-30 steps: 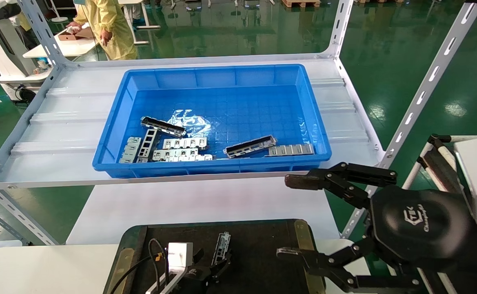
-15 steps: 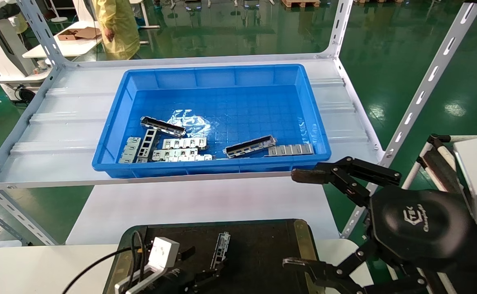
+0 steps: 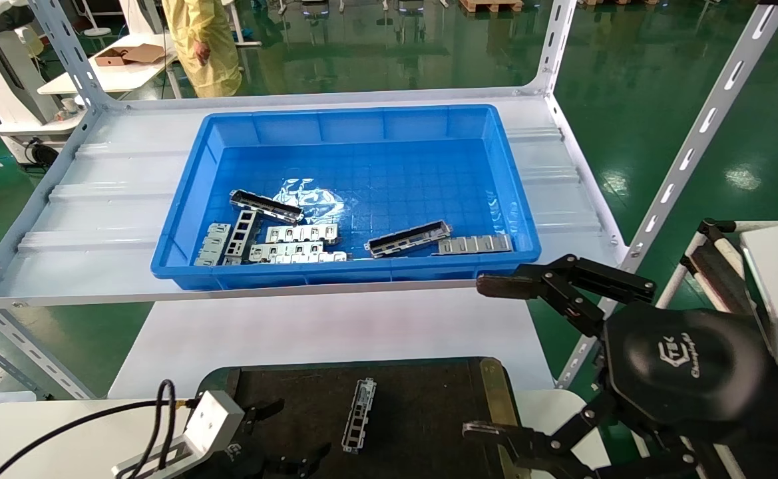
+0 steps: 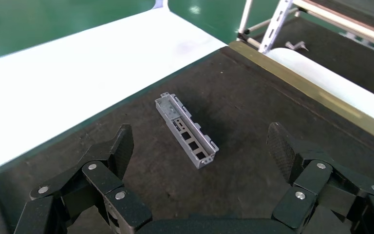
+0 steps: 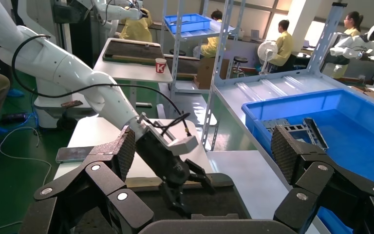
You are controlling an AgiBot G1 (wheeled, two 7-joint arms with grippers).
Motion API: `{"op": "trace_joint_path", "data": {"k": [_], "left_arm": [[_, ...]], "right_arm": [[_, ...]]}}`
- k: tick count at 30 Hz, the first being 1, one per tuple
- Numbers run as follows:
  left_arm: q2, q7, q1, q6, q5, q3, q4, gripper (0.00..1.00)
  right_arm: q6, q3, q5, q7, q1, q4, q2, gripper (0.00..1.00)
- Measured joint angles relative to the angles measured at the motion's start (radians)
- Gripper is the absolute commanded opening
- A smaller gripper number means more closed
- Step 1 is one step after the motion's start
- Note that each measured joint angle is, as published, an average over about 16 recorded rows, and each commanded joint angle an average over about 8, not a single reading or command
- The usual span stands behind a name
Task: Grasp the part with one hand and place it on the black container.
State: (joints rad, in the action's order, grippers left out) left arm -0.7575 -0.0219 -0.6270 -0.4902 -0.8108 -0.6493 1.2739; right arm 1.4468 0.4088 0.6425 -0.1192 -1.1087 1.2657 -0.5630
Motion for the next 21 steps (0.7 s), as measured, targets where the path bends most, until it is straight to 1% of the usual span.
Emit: {"op": "trace_joint_path", "data": {"k": [6, 11, 14, 21], "left_arm": [[0.028, 0.135, 0.016, -0.157, 0.048, 0.080, -0.055, 1.00], [0.045, 0.227, 0.015, -0.272, 0.078, 0.123, -0.104, 1.00], [0.054, 0.267, 0.009, -0.330, 0.090, 0.139, -0.131, 1.00], [0.064, 0.308, 0.000, -0.393, 0.101, 0.154, -0.162, 1.00]], "right_arm": [[0.000, 0.000, 0.000, 0.000, 0.000, 0.000, 0.000, 1.00], [0.000, 0.000, 0.000, 0.000, 0.000, 0.000, 0.000, 1.00], [0.000, 0.000, 0.000, 0.000, 0.000, 0.000, 0.000, 1.00], [0.000, 0.000, 0.000, 0.000, 0.000, 0.000, 0.000, 1.00]]}}
